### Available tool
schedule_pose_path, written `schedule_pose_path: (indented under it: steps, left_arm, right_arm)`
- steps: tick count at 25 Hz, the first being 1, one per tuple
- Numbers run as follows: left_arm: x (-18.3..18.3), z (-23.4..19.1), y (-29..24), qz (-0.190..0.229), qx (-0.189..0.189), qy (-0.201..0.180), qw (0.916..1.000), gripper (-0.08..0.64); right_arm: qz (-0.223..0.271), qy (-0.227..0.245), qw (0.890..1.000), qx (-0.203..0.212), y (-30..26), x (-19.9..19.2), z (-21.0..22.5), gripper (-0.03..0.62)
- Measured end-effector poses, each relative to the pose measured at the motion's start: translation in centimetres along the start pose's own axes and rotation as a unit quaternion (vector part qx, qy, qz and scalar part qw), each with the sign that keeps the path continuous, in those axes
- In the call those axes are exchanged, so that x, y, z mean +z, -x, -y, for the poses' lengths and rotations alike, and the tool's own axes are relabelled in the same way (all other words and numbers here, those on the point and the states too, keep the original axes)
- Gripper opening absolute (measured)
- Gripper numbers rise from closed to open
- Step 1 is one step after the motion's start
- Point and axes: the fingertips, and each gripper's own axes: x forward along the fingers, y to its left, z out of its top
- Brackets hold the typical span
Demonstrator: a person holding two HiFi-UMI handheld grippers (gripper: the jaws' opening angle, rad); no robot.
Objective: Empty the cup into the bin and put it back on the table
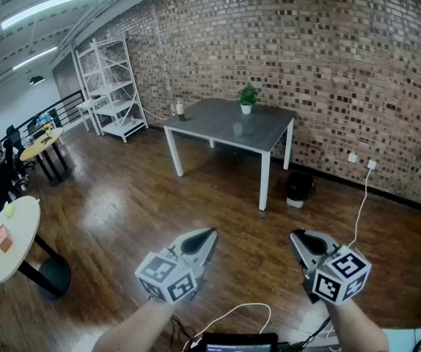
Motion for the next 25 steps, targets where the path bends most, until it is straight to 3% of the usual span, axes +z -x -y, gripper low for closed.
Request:
schedule_pose_path:
  steps: [7, 14, 25]
  left_arm:
    - [-0.8, -5.0, -4.5, 0.008, -0.029, 0.013, 0.9995, 0.005]
    - [-0.2, -10.7, -7.9, 0.005, -0.067, 0.004, 0.9978, 0.005]
    - [-1.4, -17.2, -17.5, -0.003, -0.056, 0.012, 0.9983, 0.005]
  right_arm:
    - [-0.001, 0.005, 1.000, 0.015, -7.0, 0.6, 2.9, 0.002]
    - [0.000, -0.010, 1.000, 0.003, -14.1, 1.2, 5.1, 0.002]
    - [-0.007, 0.030, 0.999, 0.024, -23.2, 3.8, 12.0, 0.002]
